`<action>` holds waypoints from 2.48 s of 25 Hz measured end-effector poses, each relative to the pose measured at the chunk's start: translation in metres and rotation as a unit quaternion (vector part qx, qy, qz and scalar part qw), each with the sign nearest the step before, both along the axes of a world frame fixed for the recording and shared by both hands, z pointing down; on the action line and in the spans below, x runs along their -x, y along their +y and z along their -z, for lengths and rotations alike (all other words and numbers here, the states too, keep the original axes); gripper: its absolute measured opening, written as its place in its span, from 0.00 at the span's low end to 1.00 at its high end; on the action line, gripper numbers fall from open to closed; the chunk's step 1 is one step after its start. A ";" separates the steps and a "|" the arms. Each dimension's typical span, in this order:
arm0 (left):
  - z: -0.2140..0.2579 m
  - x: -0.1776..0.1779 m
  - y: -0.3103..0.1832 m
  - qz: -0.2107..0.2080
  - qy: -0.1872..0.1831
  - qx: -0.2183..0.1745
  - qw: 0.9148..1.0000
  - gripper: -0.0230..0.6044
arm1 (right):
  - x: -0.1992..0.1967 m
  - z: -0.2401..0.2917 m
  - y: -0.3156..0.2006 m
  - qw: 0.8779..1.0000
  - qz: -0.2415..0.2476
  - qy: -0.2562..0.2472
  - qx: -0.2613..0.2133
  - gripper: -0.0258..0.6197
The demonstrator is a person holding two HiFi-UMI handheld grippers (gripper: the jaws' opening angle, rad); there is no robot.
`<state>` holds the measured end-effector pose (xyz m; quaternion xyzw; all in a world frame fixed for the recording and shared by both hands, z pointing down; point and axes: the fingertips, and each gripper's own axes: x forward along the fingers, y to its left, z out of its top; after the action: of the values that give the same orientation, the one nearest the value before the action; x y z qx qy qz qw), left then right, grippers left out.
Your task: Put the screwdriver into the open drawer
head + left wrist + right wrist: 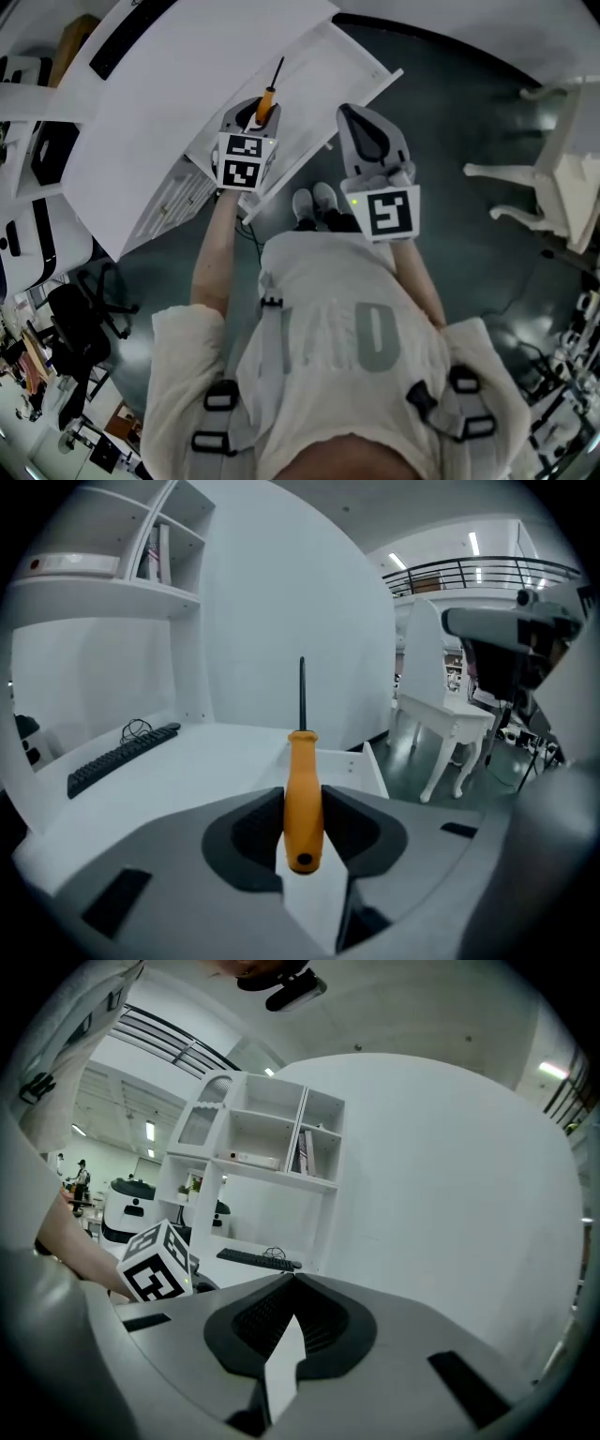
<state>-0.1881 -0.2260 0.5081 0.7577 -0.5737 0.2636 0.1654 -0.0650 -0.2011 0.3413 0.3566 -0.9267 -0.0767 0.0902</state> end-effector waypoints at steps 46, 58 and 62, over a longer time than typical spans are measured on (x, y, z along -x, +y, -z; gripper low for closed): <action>-0.214 -0.030 0.031 -0.104 -0.072 0.309 0.943 0.23 | -0.058 -0.049 0.019 0.992 -0.044 0.067 0.099 0.05; -0.213 -0.029 0.031 -0.109 -0.088 0.313 0.940 0.23 | -0.051 -0.058 0.027 0.990 -0.032 0.074 0.114 0.05; -0.217 -0.038 0.039 -0.115 -0.070 0.326 0.936 0.25 | -0.049 -0.060 0.031 0.990 -0.029 0.064 0.125 0.05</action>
<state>-0.1503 -0.1874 0.7249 0.7025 -0.3758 0.5055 0.3314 -0.0159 -0.1697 0.4015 0.3632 -0.9107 0.0198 0.1957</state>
